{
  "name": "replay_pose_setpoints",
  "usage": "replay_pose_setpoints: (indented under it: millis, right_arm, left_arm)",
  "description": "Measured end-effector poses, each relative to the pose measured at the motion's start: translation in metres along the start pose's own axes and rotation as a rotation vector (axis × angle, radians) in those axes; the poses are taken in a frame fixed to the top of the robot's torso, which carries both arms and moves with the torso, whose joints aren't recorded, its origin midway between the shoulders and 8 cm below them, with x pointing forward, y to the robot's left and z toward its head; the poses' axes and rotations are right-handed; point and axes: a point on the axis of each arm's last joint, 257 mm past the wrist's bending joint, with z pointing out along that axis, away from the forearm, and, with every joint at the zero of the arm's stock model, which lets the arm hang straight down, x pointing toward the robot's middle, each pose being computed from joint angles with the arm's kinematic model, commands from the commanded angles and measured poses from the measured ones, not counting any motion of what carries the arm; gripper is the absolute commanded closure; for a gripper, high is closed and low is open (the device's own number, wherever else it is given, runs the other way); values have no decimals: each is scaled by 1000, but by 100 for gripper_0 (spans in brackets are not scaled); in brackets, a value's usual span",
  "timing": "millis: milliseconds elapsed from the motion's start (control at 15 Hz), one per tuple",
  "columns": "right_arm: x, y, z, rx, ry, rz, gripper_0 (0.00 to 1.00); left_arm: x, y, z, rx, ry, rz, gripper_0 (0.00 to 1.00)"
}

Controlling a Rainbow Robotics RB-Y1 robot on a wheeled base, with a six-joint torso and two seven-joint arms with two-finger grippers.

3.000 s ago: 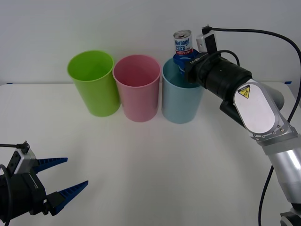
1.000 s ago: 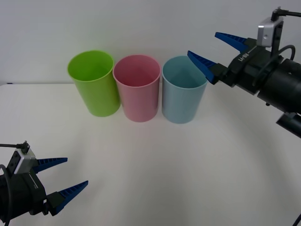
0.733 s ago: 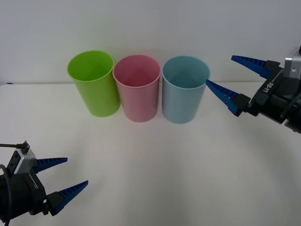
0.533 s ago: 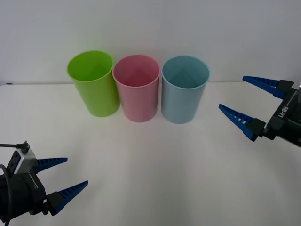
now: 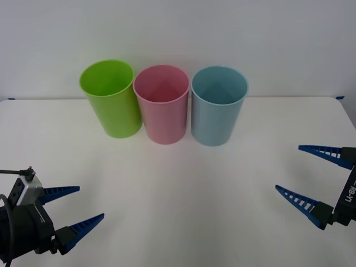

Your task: Put cans in the blue bin and PET bottles in the pink bin and trash in the green bin.

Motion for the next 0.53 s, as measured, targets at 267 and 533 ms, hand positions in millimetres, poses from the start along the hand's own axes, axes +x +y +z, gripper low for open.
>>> replay_pose_setpoints:
  millis: [267,533]
  right_arm:
    - [12,28,-6,-32,34,11,0]
    - [11,31,-5,-27,34,10,0]
  left_arm:
    - [0,0,0,0,0,0,1]
    - [0,0,0,0,0,0,1]
